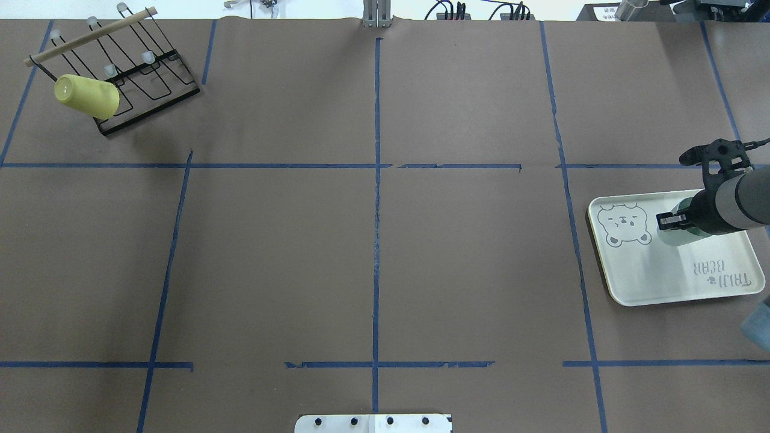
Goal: Left arm grabs green cup and hands to right arm on tray
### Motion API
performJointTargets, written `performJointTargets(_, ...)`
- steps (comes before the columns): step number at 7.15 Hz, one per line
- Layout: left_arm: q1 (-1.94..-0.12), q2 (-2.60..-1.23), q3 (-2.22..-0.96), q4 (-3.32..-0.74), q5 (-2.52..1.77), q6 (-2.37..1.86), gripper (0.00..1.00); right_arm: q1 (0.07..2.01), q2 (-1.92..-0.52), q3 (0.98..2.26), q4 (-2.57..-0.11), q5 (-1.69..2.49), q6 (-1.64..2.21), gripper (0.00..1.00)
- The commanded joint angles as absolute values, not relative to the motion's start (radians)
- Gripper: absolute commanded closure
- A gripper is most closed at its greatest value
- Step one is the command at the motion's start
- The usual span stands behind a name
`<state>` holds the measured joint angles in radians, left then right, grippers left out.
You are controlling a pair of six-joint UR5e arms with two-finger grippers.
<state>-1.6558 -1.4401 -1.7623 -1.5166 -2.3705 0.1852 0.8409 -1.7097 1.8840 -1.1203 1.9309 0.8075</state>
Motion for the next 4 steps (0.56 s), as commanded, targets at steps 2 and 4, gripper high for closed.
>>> performJointTargets(2,-1.655,-1.442,-1.763,-1.517,-2.37,0.186,0.0,0.828,-1.712,1.847,-1.055,1.947,0.825,0.01)
performJointTargets(4,-1.655,-1.442,-1.763,-1.517,-2.372,0.186,0.0,0.856,-1.71,1.873,-1.071,2.023,0.812,0.0)
